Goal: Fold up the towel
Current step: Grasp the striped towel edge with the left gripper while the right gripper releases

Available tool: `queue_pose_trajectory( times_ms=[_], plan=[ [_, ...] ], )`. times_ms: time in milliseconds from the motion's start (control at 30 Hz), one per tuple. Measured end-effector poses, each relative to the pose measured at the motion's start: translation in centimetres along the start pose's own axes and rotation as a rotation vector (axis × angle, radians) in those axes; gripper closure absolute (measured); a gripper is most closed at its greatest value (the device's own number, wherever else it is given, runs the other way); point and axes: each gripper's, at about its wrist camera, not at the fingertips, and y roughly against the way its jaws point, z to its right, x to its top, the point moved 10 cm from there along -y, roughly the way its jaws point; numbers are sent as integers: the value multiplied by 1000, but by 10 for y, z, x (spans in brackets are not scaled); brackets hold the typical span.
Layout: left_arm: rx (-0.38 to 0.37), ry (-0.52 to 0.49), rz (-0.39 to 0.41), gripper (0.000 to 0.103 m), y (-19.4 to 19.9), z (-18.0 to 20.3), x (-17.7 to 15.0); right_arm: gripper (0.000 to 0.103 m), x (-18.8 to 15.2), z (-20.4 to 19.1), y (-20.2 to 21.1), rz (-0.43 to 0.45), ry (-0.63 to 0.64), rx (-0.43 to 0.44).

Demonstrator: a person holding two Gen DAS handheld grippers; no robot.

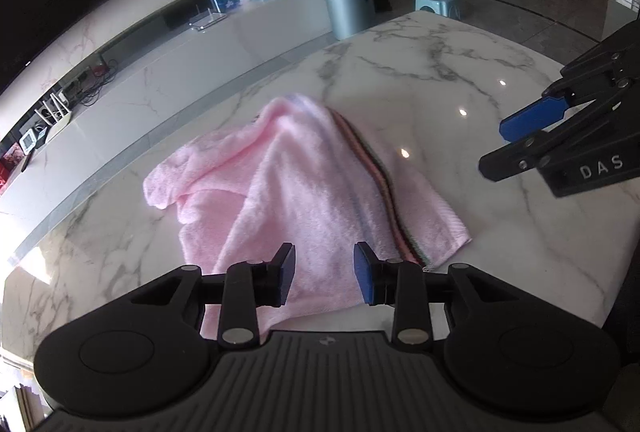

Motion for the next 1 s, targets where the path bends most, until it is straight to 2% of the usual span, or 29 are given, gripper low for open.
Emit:
queue_pose_trajectory(
  times_ms=[133,267,533,667,800,867,1000],
  plan=[
    [-64,25,-9,71,-18,25,9,53,-5,12,-7,-32,31,-4],
    [-103,2,-32,71,-35,45,12,53,-9,33,-11,-51,51,-1],
    [-115,-12,-107,71,-66,65,8,53,-4,56,-21,-107,72,143],
    [-103,28,-159,71,-80,62,2,53,5,57,-26,-115,121,205],
    [-137,92,-165,72,-83,57,3,53,13,53,-30,-126,182,242],
    [-156,124,-169,74,-83,52,4,53,17,50,-32,-131,205,272],
    [-158,142,-151,98,-71,39,9,53,28,47,-34,-129,258,276]
  ],
)
